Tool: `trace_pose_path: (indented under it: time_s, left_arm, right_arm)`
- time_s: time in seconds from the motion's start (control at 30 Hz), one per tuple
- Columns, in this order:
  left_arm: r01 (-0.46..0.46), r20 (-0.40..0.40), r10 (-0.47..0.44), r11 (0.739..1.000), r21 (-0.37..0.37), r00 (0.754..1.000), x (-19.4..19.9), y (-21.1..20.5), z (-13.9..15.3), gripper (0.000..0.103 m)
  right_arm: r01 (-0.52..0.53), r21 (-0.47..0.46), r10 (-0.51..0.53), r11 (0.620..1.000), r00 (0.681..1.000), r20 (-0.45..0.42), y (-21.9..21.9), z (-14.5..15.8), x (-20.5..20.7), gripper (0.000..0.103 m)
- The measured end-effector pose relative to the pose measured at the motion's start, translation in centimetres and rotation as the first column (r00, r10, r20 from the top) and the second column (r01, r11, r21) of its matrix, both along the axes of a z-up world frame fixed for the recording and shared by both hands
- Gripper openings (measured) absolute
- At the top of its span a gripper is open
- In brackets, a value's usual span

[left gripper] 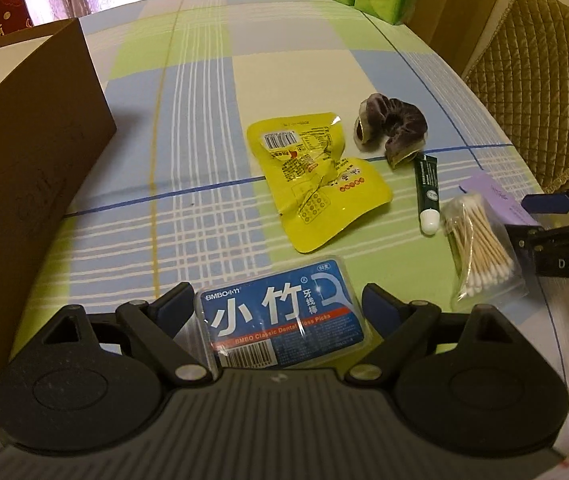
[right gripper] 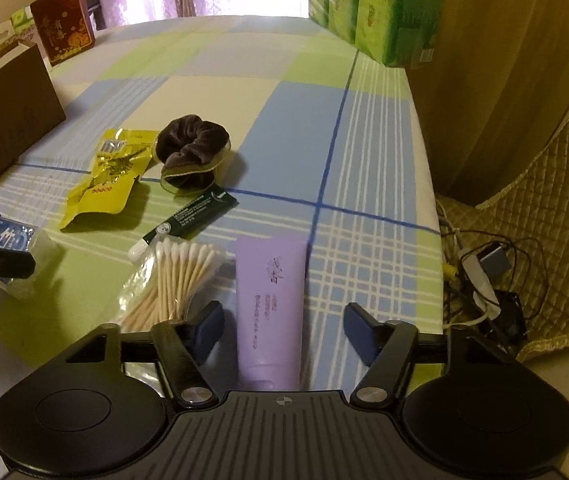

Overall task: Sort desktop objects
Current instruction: 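Close the left tool on the floss-pick box while the right tool grasps the purple tube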

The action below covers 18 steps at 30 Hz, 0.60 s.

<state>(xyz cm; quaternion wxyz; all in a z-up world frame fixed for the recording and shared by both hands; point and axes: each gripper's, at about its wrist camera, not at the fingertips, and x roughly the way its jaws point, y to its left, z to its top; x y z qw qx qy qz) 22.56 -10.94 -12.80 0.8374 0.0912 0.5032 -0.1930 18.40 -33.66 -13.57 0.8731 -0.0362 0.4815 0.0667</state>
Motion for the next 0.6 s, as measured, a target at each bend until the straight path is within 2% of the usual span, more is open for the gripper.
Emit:
trace_pose_path:
  time_s: [0.27,0.6]
  left_arm:
    - [0.05,0.028,-0.051,0.998,0.038,0.998,-0.5,-0.7,-0.6,0.088]
    - [0.116,0.036,-0.118,0.993,0.036,0.992,-2.3,0.4,-0.5,0.087]
  right_arm:
    - [0.004,-0.002,-0.004,1.0,1.0,0.022,0.6,0.2,-0.5,0.032]
    - [0.064,0.007,-0.064,0.998,0.998,0.003,0.3,0.5,-2.1,0.032]
